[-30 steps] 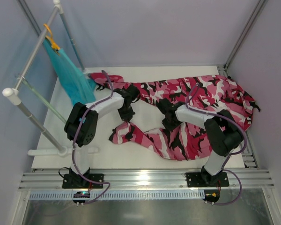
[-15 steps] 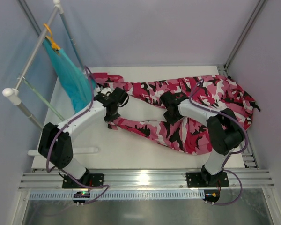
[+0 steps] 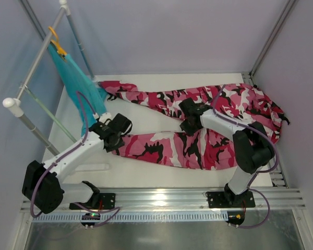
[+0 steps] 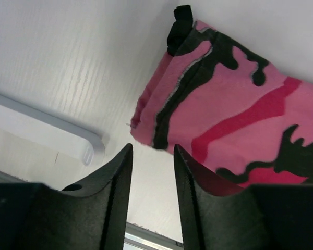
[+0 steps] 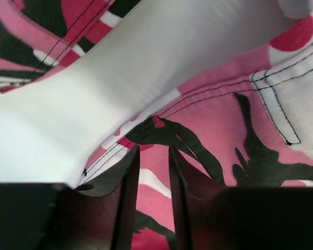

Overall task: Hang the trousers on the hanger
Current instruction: Fold the trousers

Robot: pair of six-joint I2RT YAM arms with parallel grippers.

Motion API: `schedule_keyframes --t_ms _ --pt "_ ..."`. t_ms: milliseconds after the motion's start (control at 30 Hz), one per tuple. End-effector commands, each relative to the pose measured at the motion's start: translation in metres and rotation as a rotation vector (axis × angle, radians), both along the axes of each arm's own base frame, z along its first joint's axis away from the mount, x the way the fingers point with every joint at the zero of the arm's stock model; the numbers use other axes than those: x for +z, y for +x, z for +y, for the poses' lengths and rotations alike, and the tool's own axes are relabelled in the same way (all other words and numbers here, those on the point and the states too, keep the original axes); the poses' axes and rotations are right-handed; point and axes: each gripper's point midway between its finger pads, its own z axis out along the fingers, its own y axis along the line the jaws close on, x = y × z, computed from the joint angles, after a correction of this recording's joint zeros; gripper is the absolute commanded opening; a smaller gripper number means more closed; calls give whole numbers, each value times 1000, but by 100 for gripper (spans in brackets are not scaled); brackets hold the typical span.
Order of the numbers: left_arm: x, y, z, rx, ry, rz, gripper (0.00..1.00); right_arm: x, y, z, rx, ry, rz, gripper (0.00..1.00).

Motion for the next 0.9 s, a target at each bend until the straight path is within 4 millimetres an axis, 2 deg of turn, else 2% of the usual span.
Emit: schedule_keyframes --t_ms 0,33,167,200,267,333,367,400,467,533,567,600,633,667,767,800,867 --pt "37 19 -12 -3 -65 -127 40 34 10 13 140 61 -123 34" --pt "48 24 -20 -33 -78 -148 40 40 11 16 201 60 -139 43" --pt "57 36 -54 -115 -126 -156 42 66 11 31 386 100 -223 53" --pt "48 37 -60 -124 -110 -130 45 76 14 37 423 119 -276 54" --pt "34 38 -66 -126 -107 -97 45 77 9 51 563 159 -310 54" --pt "12 39 -74 -142 -114 -51 45 70 3 55 653 157 -318 54" --pt "5 38 -75 -138 -110 -36 46 73 8 57 667 153 -348 54" --pt "-2 37 -73 -129 -98 -16 46 69 2 65 716 197 -347 54" --pt "-18 31 -67 -120 -63 27 47 62 3 82 805 248 -361 54" --pt "-29 23 -61 -108 -56 37 48 69 1 109 967 265 -386 58" --pt "-31 25 -61 -98 -69 23 49 61 0 120 1044 252 -374 60" --pt "-35 23 -61 -88 -81 23 50 72 -2 141 1192 206 -445 64" --pt "-44 17 -56 -78 -84 43 50 73 -6 152 1263 214 -468 65" --pt "-50 15 -61 -77 -121 58 51 64 -4 161 1306 216 -472 66" --pt "-69 -1 -51 -40 -116 115 50 75 3 183 1424 268 -555 66" --pt "-72 -4 -48 -33 -110 123 50 62 6 187 1447 270 -532 66" --pt "-82 -13 -40 -20 -101 139 50 55 8 192 1513 264 -526 66"
